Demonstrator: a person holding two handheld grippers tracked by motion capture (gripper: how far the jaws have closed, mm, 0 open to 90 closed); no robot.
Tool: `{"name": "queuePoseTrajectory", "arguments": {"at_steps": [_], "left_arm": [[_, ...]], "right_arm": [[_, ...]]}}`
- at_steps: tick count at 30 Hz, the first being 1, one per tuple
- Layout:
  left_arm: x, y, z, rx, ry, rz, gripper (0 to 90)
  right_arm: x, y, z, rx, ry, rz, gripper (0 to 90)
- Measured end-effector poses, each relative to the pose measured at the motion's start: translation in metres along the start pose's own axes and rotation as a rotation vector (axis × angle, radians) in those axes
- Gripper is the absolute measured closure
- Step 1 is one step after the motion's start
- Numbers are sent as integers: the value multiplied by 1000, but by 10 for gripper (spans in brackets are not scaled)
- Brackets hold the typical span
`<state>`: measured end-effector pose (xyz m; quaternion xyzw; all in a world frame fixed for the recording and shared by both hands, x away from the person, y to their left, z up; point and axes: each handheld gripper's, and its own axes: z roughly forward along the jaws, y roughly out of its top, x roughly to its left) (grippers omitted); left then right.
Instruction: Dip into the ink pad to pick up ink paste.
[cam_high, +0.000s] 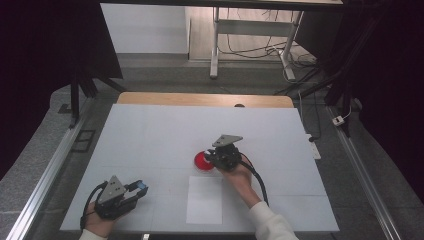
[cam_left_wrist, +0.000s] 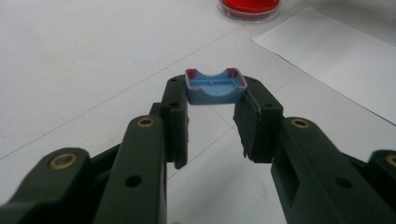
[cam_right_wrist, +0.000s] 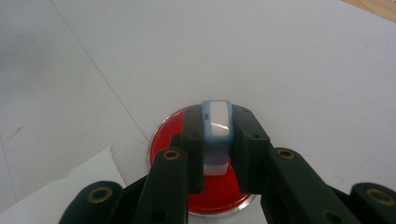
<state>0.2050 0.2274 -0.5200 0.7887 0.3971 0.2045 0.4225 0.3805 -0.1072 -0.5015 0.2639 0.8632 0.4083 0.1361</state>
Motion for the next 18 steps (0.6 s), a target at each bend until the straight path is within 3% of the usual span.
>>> {"name": "queuePoseTrajectory", "arguments": {"at_steps": [15, 18], "left_arm": [[-5, 1, -1, -4, 5, 2, 656], [-6, 1, -1, -4, 6, 4, 656]], "right_arm": [[1, 2, -6, -15, -14, -11, 757], [1, 3, -11, -49, -7, -6, 757]]}}
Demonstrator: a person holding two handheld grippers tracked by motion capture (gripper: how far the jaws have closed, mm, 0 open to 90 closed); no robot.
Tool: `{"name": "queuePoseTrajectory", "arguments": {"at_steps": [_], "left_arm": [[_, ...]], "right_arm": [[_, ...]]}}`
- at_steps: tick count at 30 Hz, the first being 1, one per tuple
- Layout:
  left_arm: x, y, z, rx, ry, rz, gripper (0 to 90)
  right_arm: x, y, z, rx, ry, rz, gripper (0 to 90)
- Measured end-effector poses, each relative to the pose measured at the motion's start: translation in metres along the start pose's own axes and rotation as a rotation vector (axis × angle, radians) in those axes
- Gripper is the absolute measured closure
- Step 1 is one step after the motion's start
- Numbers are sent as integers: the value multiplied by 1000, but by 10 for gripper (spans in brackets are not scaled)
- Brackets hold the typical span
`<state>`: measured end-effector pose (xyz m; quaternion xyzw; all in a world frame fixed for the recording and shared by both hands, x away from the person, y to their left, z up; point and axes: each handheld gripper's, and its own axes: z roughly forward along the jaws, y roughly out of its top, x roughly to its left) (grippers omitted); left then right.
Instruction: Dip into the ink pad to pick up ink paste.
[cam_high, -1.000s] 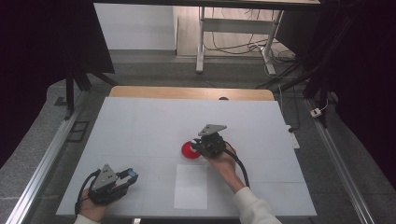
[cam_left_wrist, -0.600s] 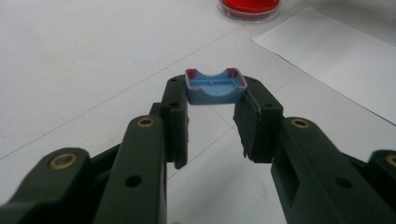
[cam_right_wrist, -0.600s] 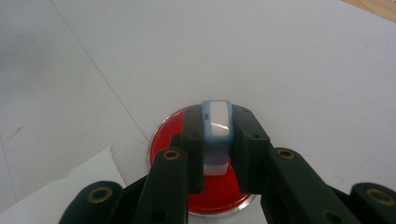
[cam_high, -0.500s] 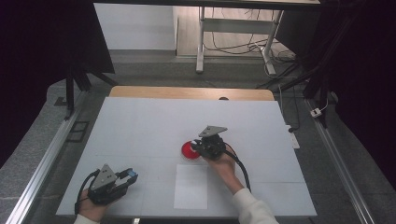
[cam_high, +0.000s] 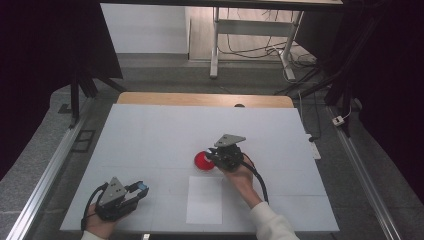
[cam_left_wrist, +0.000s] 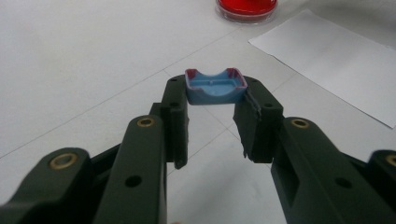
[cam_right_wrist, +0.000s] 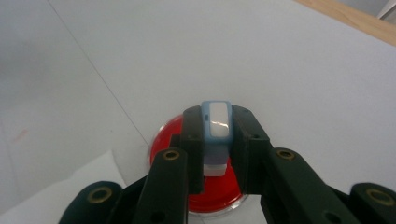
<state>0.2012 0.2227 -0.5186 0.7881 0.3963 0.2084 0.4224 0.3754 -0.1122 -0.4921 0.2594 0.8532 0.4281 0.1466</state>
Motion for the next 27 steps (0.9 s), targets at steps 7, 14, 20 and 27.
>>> {"name": "queuePoseTrajectory", "arguments": {"at_steps": [7, 14, 20, 27], "left_arm": [[1, 0, 1, -1, 4, -2, 656], [2, 0, 0, -5, 6, -5, 656], [1, 0, 0, -3, 8, -3, 655], [1, 0, 1, -1, 8, -5, 656]], "right_arm": [[5, 7, -10, -50, 19, -10, 757], [8, 10, -11, -49, 20, -23, 756], [8, 9, -5, -23, 26, -29, 757], [12, 6, 5, 33, 16, -64, 756]]}}
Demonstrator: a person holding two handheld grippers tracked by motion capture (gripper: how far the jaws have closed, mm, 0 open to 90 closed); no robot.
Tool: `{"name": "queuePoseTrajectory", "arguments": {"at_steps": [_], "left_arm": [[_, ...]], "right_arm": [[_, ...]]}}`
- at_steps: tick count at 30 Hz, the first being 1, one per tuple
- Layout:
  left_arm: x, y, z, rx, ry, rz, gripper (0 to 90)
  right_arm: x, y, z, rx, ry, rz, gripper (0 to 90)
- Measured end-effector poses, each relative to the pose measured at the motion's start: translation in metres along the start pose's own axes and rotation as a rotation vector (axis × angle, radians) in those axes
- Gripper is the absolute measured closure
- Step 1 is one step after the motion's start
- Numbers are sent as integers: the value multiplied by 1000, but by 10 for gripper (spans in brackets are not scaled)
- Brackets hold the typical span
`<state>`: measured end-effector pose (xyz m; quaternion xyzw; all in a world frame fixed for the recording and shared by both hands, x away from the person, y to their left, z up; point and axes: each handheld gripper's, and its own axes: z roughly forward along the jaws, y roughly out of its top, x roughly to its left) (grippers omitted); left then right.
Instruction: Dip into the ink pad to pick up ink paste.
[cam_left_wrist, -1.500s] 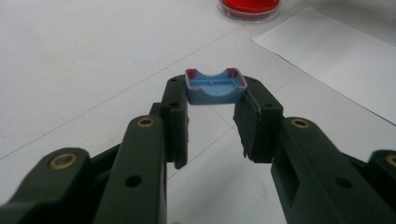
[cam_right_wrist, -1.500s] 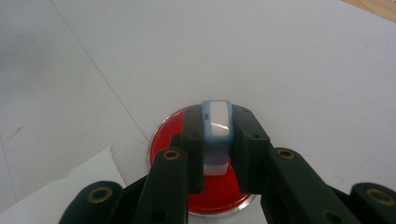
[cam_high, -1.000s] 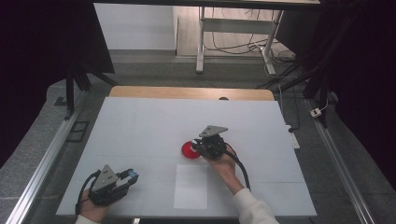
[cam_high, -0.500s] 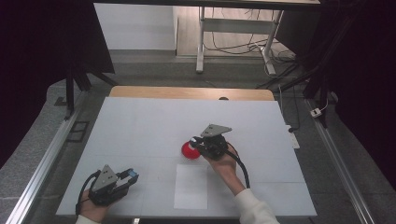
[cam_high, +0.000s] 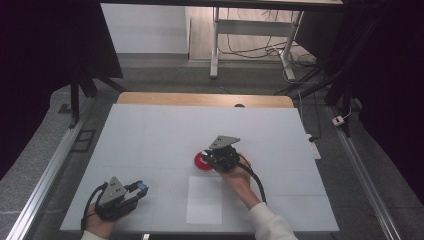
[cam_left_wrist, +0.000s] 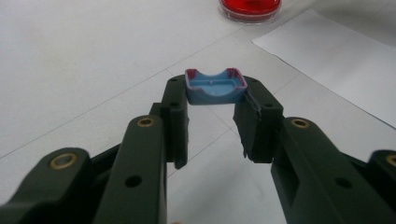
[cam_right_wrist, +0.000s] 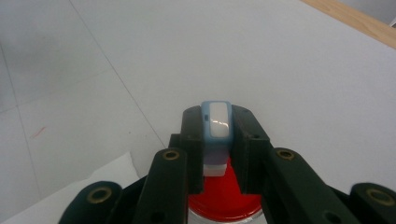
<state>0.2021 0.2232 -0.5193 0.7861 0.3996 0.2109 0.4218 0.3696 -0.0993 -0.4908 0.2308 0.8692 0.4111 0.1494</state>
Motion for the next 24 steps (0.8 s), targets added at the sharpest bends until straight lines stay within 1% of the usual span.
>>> {"name": "queuePoseTrajectory", "arguments": {"at_steps": [4, 7, 11, 20, 24], "left_arm": [[0, 0, 0, 1, 0, 1, 656], [0, 0, 0, 1, 1, 0, 655], [0, 0, 0, 0, 2, -1, 656], [0, 0, 0, 0, 0, -2, 656], [0, 0, 0, 1, 0, -1, 656]], "right_arm": [[-1, 0, 1, -2, -2, 2, 756], [0, -1, 2, 15, -16, 0, 756], [-1, -2, 4, 30, -16, -8, 756], [-1, -3, 5, 25, -15, -3, 756], [0, -3, 6, 28, -19, -11, 757]]}}
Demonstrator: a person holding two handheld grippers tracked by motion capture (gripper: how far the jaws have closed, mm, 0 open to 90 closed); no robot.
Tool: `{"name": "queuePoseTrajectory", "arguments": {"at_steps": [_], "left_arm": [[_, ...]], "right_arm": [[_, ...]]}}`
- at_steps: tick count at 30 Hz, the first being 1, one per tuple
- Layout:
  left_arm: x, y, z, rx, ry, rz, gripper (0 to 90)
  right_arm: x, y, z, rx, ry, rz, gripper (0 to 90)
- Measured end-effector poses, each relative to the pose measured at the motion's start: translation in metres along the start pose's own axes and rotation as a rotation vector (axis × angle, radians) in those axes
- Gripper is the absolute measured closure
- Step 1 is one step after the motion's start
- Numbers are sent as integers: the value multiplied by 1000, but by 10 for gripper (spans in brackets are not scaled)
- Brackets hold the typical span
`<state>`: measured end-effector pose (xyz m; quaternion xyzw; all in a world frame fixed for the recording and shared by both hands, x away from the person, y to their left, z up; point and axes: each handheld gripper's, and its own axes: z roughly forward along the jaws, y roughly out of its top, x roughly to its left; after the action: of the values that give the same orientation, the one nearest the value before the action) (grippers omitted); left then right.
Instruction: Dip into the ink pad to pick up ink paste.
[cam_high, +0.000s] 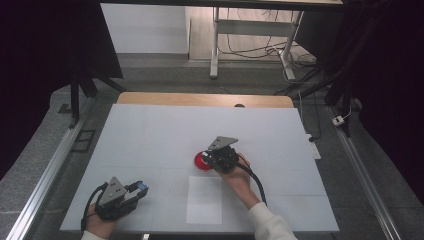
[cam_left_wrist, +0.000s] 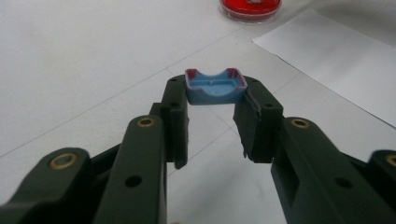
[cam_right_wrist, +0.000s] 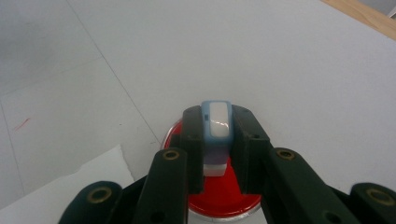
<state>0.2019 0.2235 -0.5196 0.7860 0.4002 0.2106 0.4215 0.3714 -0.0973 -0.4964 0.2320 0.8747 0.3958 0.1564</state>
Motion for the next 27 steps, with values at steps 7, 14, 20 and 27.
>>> {"name": "queuePoseTrajectory", "arguments": {"at_steps": [7, 14, 20, 27], "left_arm": [[0, 0, 0, 1, 1, 1, 656], [0, 0, 0, 2, 2, 1, 656], [0, 0, 0, 2, 3, 1, 656], [-1, 0, 0, 2, 2, 1, 656]], "right_arm": [[2, 0, 2, 27, -10, -4, 758], [2, 0, 2, 29, -11, -6, 758], [1, -1, 2, 25, -8, 1, 758], [2, -2, 2, 21, -15, 7, 758]]}}
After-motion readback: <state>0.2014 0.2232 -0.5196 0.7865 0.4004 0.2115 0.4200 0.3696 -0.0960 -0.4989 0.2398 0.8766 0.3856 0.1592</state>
